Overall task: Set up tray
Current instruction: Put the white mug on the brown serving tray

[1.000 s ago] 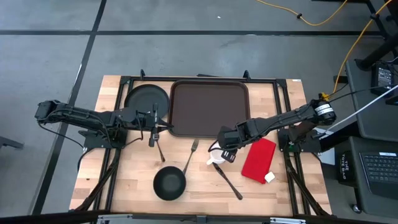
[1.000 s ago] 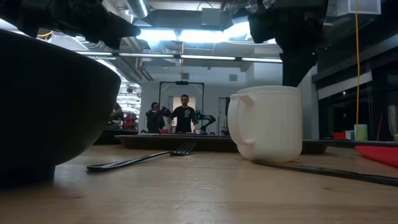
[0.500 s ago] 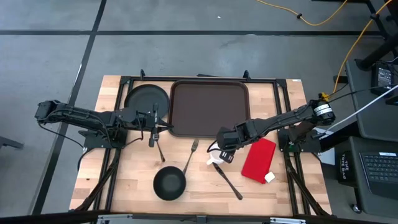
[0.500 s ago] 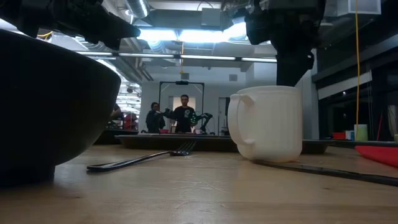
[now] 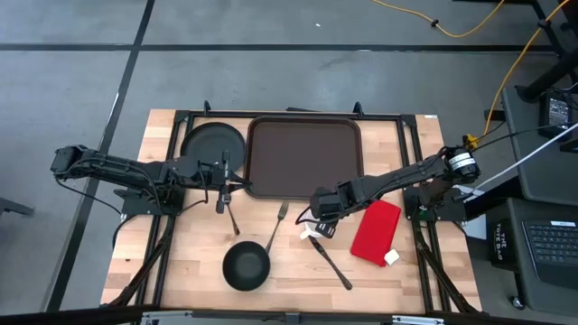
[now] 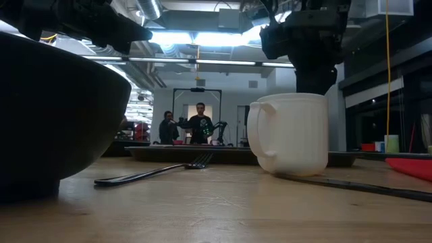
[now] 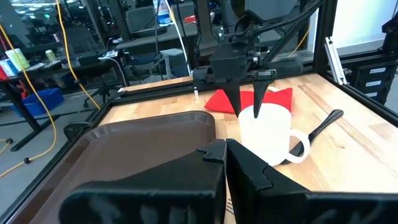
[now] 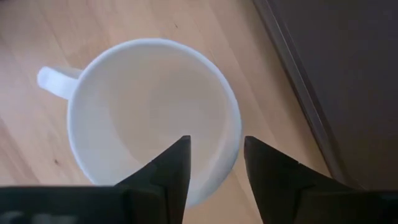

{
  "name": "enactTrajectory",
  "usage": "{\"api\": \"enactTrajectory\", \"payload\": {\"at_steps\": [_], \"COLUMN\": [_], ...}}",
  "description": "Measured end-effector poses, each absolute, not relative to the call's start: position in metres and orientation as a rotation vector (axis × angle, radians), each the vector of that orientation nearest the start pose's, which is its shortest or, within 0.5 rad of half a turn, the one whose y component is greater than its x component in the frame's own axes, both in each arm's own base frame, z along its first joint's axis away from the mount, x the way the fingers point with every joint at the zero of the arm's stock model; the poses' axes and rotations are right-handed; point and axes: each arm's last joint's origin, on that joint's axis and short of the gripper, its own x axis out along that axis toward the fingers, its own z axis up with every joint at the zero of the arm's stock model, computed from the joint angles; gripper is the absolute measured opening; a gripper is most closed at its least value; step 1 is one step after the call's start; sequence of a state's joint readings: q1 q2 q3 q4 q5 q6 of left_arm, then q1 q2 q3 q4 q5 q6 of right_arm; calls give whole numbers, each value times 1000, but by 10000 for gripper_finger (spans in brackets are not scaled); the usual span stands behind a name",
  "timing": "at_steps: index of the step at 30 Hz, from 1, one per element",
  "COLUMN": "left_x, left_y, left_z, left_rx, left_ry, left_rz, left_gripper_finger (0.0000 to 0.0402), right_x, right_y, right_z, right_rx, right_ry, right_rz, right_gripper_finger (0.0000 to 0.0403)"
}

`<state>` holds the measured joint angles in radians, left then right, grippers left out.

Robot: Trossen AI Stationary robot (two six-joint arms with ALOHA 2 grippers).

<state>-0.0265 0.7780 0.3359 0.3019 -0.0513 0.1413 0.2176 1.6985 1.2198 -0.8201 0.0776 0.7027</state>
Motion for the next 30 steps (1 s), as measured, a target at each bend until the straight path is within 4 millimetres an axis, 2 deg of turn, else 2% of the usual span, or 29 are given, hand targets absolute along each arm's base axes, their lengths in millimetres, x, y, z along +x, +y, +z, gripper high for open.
{"api": "enactTrajectory", "payload": {"at_steps": [6,14,19,27,30], "left_x": [175,175,175,175,175], "left_y": [-3,-3,-3,-3,-3], "left_z": [225,225,225,225,224], "left_rx": [146,147,132,123,123], "left_ry": [142,141,141,142,145], "left_rz": [14,14,15,16,15], "left_gripper_finger": [4,4,4,4,4], "right_x": [319,325,326,327,326], "right_y": [68,64,56,46,42], "right_z": [212,194,194,196,198], "right_rx": [435,426,442,477,491], "right_ry": [1248,1303,1303,1305,1297], "right_rz": [-347,-385,-406,-409,-421], "right_gripper_finger": [154,145,104,16,16]}}
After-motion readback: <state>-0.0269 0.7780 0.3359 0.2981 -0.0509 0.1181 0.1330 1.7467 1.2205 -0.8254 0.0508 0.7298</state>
